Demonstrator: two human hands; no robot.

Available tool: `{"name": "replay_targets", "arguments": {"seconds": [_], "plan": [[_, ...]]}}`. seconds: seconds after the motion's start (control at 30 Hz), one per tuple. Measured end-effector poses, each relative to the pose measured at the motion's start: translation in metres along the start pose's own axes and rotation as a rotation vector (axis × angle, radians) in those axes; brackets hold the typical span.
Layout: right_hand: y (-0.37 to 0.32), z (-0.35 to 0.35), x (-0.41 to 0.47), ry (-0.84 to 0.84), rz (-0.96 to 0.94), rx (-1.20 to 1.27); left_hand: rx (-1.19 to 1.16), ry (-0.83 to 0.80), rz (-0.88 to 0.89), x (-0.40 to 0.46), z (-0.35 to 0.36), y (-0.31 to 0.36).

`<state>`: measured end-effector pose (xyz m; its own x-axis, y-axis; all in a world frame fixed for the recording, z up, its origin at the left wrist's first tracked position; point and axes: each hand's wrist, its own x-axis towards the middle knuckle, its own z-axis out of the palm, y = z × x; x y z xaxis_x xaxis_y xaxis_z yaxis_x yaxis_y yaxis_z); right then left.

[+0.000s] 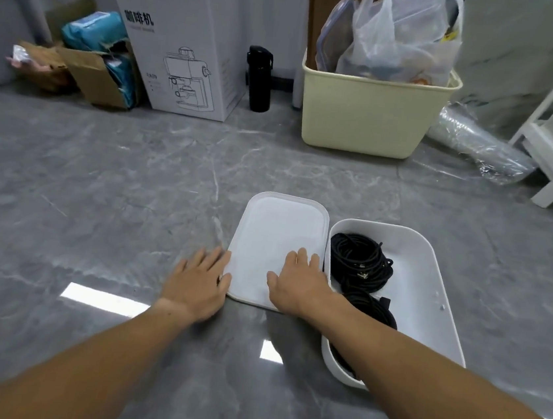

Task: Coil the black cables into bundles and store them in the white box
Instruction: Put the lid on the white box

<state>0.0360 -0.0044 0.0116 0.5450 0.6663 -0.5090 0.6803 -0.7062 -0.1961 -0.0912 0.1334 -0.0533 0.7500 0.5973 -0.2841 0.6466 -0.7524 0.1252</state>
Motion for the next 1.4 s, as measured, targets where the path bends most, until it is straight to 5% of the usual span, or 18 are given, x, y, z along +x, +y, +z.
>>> {"name": "replay_targets", "arguments": {"seconds": [0.23, 0.4, 0.63, 0.77, 0.93, 1.4], "plan": [[-0.002, 0.010, 0.015, 0.014, 0.033, -0.011, -0.004, 0.076, -0.020, -0.006, 0.000, -0.016], [-0.008, 0.006, 0.023, 0.086, -0.011, 0.202, -0.054, 0.176, -0.100, -0.014, -0.008, -0.029], [-0.015, -0.001, 0.040, 0.179, 0.125, 0.734, -0.679, 0.155, -0.331, 0.009, -0.029, -0.003], [-0.014, -0.003, 0.048, 0.148, 0.223, 0.877, -0.814, 0.180, -0.457, 0.020, -0.032, 0.005], [-0.012, -0.003, 0.050, 0.190, 0.293, 0.996, -0.835, 0.150, -0.582, 0.031, -0.033, 0.000], [0.017, -0.036, 0.035, 0.195, 0.292, 1.129, -0.835, 0.159, -0.493, 0.017, -0.073, -0.008]]}}
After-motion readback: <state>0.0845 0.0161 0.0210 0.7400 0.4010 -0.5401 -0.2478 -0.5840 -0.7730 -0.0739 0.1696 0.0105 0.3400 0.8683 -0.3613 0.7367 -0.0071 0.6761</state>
